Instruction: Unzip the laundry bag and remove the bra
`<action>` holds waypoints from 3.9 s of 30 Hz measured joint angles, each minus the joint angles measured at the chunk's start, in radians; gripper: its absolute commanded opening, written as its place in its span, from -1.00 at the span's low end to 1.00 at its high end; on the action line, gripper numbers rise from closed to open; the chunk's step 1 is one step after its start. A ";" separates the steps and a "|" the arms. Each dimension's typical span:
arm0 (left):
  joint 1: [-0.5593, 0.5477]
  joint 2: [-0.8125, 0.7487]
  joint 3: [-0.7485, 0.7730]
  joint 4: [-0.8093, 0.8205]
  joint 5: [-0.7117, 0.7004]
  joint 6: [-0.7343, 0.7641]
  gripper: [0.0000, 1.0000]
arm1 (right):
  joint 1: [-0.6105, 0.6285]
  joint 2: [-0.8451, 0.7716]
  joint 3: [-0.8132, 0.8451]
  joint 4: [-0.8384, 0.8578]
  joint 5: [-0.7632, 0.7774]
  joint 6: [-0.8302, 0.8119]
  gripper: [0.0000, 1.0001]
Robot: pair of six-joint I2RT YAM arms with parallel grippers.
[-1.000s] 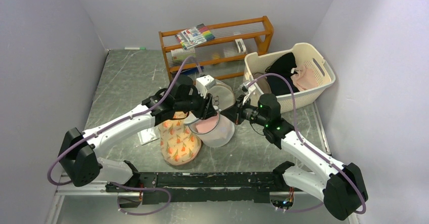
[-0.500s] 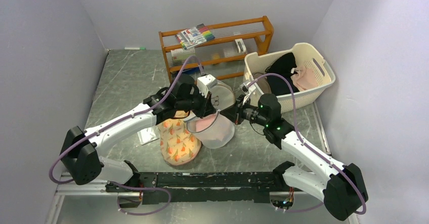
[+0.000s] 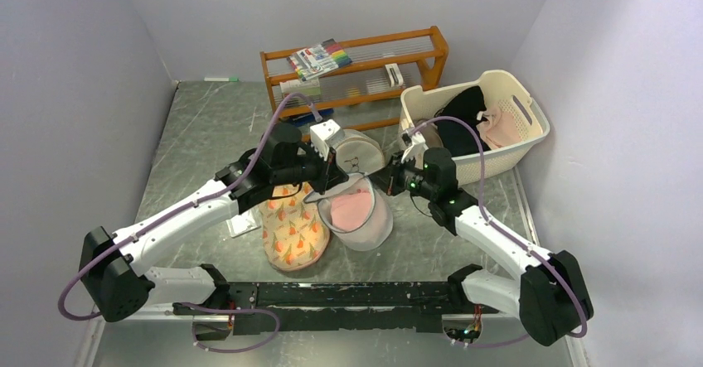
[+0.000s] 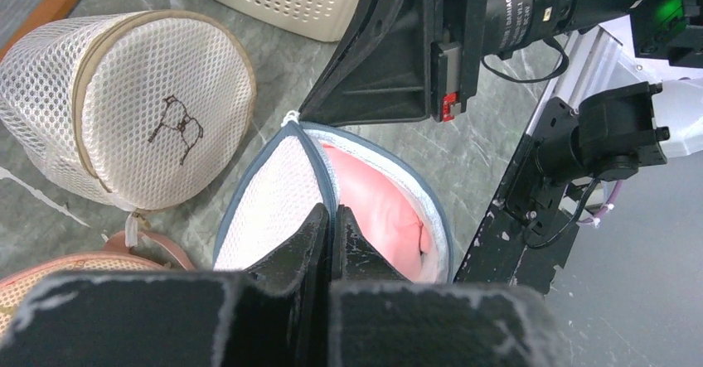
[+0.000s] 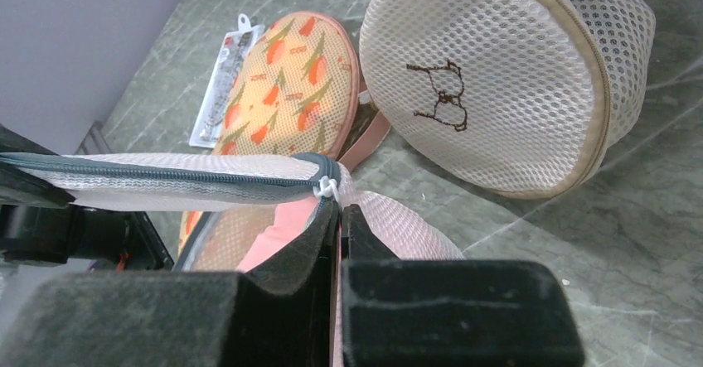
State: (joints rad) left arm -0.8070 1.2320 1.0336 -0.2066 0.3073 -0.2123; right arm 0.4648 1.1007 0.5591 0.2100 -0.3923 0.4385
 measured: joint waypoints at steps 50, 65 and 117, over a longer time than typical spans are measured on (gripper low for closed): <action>-0.004 0.023 0.007 -0.049 0.045 0.083 -0.86 | -0.051 -0.007 -0.044 0.091 -0.224 -0.008 -1.00; -0.024 -0.118 0.007 -0.088 0.201 0.283 -0.86 | -0.052 0.053 -0.008 0.064 -0.304 -0.075 -1.00; 0.214 -0.043 0.052 -0.058 0.143 -0.076 -0.86 | 0.305 -0.022 0.149 -0.591 0.513 -0.003 0.85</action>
State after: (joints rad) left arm -0.5934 1.1889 1.0855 -0.2642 0.4503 -0.2882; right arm 0.7700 1.0786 0.7078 -0.3809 0.1207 0.4351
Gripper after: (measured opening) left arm 0.089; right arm 0.955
